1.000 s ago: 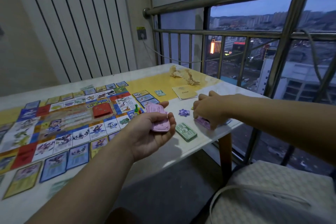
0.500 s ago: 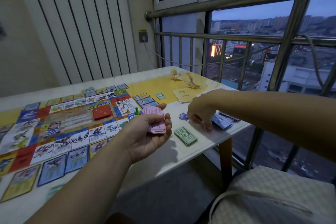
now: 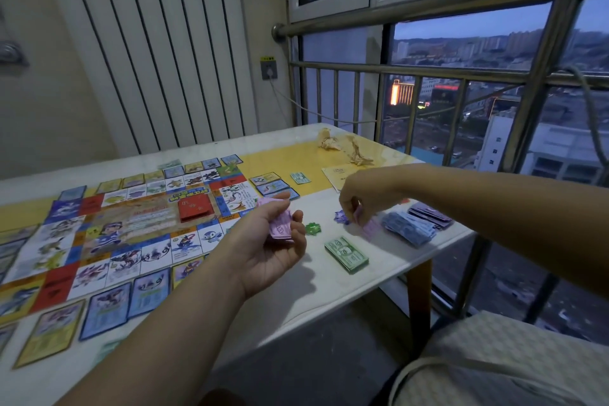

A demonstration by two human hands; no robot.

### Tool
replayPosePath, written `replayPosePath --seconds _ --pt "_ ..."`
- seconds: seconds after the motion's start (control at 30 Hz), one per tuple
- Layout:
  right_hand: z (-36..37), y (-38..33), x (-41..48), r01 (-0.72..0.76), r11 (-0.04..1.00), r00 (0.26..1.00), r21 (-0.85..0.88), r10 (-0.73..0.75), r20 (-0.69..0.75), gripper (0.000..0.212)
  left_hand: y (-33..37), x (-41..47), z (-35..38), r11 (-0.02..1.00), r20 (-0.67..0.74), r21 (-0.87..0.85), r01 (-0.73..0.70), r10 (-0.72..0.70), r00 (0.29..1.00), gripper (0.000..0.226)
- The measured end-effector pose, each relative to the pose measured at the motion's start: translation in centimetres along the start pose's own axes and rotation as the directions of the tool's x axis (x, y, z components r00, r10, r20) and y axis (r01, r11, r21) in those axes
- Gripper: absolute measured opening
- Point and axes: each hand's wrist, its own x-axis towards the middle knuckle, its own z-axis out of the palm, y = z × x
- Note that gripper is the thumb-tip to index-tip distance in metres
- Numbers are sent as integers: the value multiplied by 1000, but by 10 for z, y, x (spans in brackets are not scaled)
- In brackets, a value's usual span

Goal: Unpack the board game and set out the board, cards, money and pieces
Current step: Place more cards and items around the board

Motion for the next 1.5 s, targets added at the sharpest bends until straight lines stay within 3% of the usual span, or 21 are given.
replayPosePath --seconds 0.1,0.27,0.43,0.7,0.77,0.93,1.03,1.13,1.3,1.5 --pt "-17 -5 -4 2 995 986 100 15 -167 12 11 -4 -8 999 -30 -31 34 -35 999 31" --pt "-36 -54 -21 139 908 913 395 38 -407 15 38 -28 -32 989 -52 -85 -120 116 992 29" --pt "-22 -144 -19 318 652 926 688 -59 -373 8 66 -64 -70 964 -151 -92 -250 235 960 27" --pt "18 -237 25 333 499 937 800 -77 -342 14 91 -119 -123 909 -245 -53 -414 390 888 20" --pt "25 -250 29 335 536 933 775 -75 -351 15 93 -130 -133 907 -238 -11 -422 407 882 24" --pt "41 -263 34 299 842 898 449 -89 -431 17 89 -147 -145 932 -244 118 -344 362 900 27" --pt "36 -261 30 346 859 849 378 -114 -517 14 83 -150 -145 908 -201 259 -330 385 901 23" --pt "19 -261 23 457 662 812 594 -38 -583 8 79 -148 -141 871 -171 379 -314 400 901 16" --pt "-1 -260 24 405 225 897 886 90 -433 15 82 -144 -131 838 -141 422 -346 438 888 14" --pt "-19 -256 40 379 110 913 919 120 -391 12 101 -132 -113 721 -56 582 -377 498 866 11"
